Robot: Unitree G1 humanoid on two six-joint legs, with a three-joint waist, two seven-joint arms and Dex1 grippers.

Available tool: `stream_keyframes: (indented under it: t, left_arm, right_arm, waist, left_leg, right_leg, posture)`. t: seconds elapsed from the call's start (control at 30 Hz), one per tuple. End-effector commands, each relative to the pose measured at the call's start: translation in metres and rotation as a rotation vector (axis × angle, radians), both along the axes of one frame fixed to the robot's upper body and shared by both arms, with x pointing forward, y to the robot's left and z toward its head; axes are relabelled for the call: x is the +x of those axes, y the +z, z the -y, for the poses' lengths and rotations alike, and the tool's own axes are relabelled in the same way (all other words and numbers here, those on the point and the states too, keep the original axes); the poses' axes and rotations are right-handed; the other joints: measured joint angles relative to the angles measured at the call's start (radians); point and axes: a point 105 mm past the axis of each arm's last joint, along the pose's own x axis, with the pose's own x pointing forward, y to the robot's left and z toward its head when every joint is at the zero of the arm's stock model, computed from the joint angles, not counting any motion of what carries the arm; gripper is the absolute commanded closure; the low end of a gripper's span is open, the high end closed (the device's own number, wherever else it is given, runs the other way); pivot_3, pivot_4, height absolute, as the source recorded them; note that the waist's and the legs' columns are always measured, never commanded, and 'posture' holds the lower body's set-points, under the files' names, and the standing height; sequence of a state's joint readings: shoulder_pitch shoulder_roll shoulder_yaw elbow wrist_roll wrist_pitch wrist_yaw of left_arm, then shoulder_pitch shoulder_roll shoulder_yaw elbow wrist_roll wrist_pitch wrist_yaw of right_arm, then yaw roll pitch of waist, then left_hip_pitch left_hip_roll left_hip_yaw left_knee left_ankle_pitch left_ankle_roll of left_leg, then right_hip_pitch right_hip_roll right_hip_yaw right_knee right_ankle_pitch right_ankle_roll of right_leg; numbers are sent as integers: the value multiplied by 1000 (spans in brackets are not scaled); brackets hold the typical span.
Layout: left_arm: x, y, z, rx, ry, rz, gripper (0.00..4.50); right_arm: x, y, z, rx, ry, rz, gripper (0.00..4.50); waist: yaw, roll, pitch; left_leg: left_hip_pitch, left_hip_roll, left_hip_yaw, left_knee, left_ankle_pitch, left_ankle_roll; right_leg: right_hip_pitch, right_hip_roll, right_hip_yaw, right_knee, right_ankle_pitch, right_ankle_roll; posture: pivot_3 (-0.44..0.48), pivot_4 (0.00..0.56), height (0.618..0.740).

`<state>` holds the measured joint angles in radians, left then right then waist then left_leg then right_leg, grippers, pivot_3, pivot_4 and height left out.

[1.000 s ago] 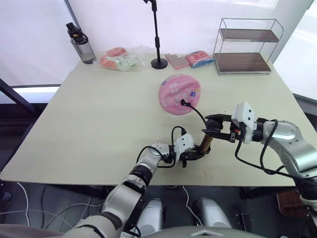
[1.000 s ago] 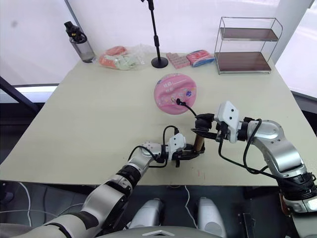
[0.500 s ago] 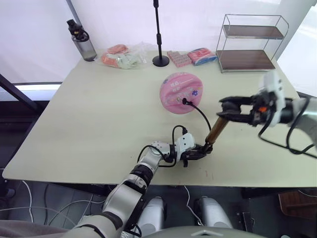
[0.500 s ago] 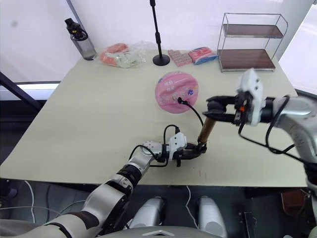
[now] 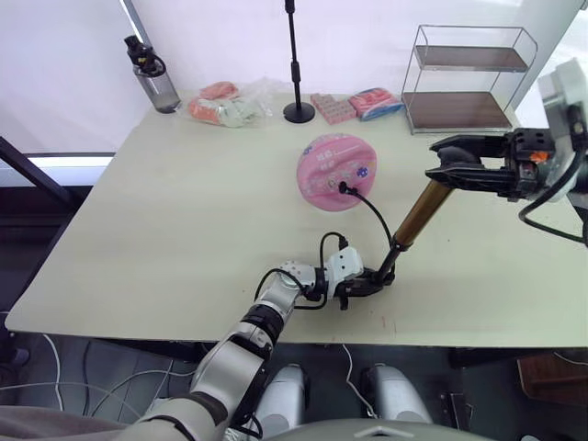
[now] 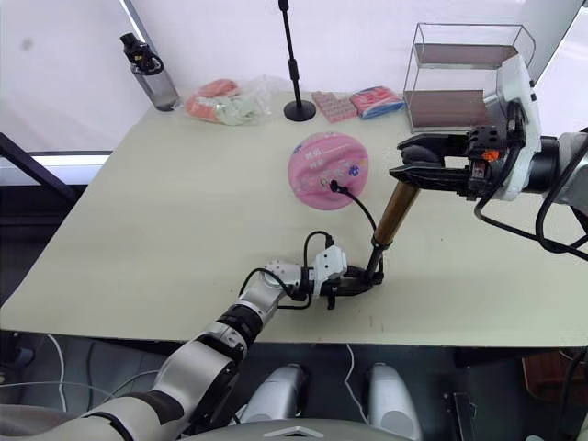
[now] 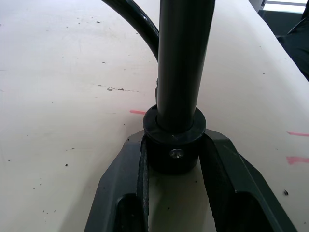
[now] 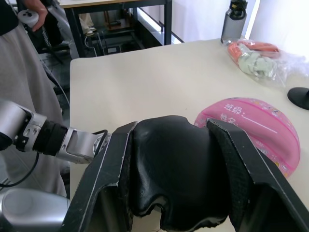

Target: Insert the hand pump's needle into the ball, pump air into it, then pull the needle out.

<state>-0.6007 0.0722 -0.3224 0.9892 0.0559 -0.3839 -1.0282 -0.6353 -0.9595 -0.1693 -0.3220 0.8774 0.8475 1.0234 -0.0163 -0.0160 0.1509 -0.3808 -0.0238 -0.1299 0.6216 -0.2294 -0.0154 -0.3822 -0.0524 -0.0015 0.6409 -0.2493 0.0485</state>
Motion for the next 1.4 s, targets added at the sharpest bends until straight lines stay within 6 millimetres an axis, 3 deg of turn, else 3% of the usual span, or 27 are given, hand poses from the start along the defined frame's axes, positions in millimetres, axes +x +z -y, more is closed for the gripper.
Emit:
stream_keyframes:
  t: [0.03, 0.23, 0.43, 0.57, 0.6, 0.8, 1.13, 1.3, 1.4]
  left_arm:
    - [-26, -54, -31, 165, 32, -188, 3413]
    - [-26, -54, -30, 167, 31, -184, 3413]
    - [-26, -54, -30, 162, 35, -182, 3413]
    - [-27, -54, -30, 160, 38, -187, 3413]
    - [-27, -55, -30, 161, 38, -188, 3413]
    - [-27, -55, -31, 163, 39, -190, 3413]
    - [-27, -56, -32, 166, 42, -195, 3413]
    - [-28, -56, -32, 167, 40, -196, 3413]
    - [-28, -57, -33, 168, 43, -196, 3413]
  right_arm:
    - [-3, -36, -9, -98, 33, -22, 2704]
    - [2, -120, -24, -185, 25, -106, 2704]
    - [5, -168, -39, -221, -2, -113, 2704]
    - [2, -193, -32, -294, 0, -121, 2704]
    - [1, -189, -31, -280, -1, -118, 2704]
    - [3, -114, -29, -94, 9, -39, 2704]
    - [-6, -19, -17, -32, 25, 100, 2704]
    - [-12, 11, -14, -24, 34, 147, 2704]
    - [-11, 18, -14, -13, 22, 157, 2704]
  waist:
    - [-1, 0, -1]
    - [-3, -7, -9]
    - [-4, -9, -16]
    - [-4, -8, -19]
    - [-4, -8, -20]
    - [-2, -8, -20]
    - [3, 0, -9]
    - [2, 3, -5]
    - [2, 3, -5]
  left_leg:
    - [0, 0, 0, 0, 0, 0]
    - [3, 1, 1, 0, 0, 0]
    - [5, 2, 0, 0, 0, 0]
    - [6, 2, 0, 0, 0, 0]
    - [6, 2, 0, 0, 0, 0]
    - [6, 2, 0, -2, 0, 0]
    - [1, -1, -2, -2, 0, 0]
    - [1, -1, -1, -2, 0, 0]
    - [1, -1, -1, -2, 0, 0]
  right_leg:
    - [0, 0, 0, 0, 0, 0]
    - [3, 1, 0, 0, 0, 0]
    - [4, 2, 0, 0, 0, 0]
    - [4, 2, 0, 1, 0, 0]
    - [4, 2, 0, 1, 0, 0]
    - [5, 2, 0, 0, -1, -1]
    - [1, 0, 0, 0, -1, 0]
    - [1, 0, -1, 0, -1, 0]
    - [1, 0, -1, 0, -1, 0]
  posture:
    - [0, 150, 731]
    - [0, 150, 731]
    - [0, 150, 731]
    - [0, 150, 731]
    - [0, 150, 731]
    - [0, 150, 731]
    - [0, 150, 731]
    - [0, 150, 731]
    - [0, 150, 731]
